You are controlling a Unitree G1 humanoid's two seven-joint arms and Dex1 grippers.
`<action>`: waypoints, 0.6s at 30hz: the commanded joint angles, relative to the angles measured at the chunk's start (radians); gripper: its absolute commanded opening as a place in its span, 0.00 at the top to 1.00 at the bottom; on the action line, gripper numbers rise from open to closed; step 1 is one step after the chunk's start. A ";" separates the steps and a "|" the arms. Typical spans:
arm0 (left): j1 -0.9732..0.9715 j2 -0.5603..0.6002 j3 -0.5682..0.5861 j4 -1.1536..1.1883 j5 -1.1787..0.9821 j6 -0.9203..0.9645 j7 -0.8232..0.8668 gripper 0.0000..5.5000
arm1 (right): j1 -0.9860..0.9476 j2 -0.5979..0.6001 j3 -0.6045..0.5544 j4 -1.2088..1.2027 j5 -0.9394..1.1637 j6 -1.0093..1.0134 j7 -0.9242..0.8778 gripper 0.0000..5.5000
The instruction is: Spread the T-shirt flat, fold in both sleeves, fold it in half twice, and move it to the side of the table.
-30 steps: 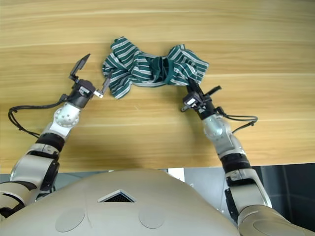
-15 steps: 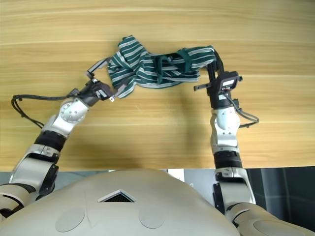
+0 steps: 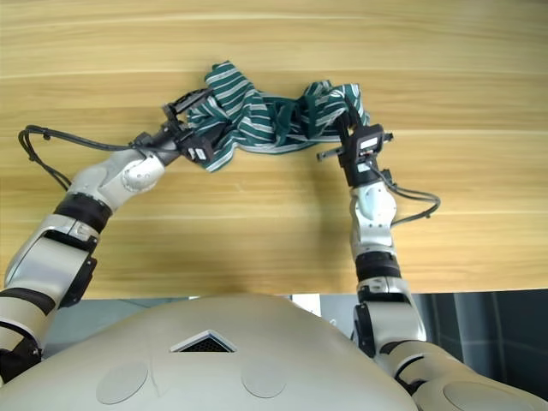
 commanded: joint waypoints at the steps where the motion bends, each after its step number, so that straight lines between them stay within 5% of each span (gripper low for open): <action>1: 0.007 0.000 -0.030 -0.014 -0.024 -0.053 -0.032 0.25 | -0.037 0.008 -0.006 0.042 -0.020 -0.013 0.003 1.00; 18: -0.074 -0.075 -0.003 0.124 -0.051 -0.044 0.151 0.25 | -0.079 0.019 -0.001 0.209 -0.098 -0.073 -0.015 1.00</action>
